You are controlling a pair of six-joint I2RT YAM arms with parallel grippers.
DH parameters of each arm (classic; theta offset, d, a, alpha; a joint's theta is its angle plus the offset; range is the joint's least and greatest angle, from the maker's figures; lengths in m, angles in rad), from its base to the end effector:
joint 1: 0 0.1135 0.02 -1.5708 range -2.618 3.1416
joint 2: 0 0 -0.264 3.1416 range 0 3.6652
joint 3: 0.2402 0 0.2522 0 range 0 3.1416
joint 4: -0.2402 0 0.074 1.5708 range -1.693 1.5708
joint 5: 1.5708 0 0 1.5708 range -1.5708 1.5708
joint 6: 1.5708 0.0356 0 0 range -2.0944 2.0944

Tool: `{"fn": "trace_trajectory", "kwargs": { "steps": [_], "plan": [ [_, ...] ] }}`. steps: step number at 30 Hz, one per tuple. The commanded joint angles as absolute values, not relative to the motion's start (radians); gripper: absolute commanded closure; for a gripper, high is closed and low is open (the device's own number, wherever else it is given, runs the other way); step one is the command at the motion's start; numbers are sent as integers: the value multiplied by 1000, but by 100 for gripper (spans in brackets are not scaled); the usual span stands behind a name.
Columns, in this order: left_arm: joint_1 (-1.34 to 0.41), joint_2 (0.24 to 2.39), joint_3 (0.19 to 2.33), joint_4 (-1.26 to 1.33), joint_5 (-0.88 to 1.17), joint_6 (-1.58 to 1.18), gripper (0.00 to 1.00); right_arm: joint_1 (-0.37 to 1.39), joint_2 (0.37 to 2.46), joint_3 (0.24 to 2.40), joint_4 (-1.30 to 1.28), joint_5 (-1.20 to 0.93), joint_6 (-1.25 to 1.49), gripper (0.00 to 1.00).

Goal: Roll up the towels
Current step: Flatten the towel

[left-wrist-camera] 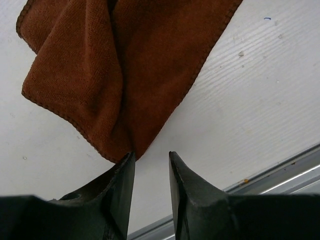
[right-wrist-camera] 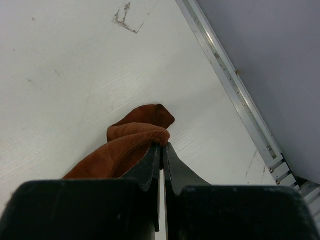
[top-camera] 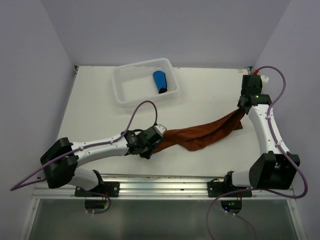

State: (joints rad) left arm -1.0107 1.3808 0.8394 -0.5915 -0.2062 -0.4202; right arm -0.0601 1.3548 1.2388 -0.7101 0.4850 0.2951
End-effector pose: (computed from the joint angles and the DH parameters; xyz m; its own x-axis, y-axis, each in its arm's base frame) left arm 0.1428 -0.2140 0.1994 -0.7588 0.4584 -0.4628 0.5187 0.8549 -0.0037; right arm 0.2837 -0.0337 0.3250 -0.5950 0.2936 -0.7482 0.5661 0.8139 -0.1309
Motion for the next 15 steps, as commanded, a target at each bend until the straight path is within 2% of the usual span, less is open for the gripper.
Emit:
{"fn": "trace_trajectory", "kwargs": {
  "steps": [1, 15],
  "plan": [
    [-1028, 1428, 887, -623, -265, -380, 62, -64, 1324, 1238, -673, 472, 293, 100],
    [-1029, 1626, 911, -558, -308, -316, 60, -64, 1335, 1233, -666, 465, 291, 100]
  ]
}}
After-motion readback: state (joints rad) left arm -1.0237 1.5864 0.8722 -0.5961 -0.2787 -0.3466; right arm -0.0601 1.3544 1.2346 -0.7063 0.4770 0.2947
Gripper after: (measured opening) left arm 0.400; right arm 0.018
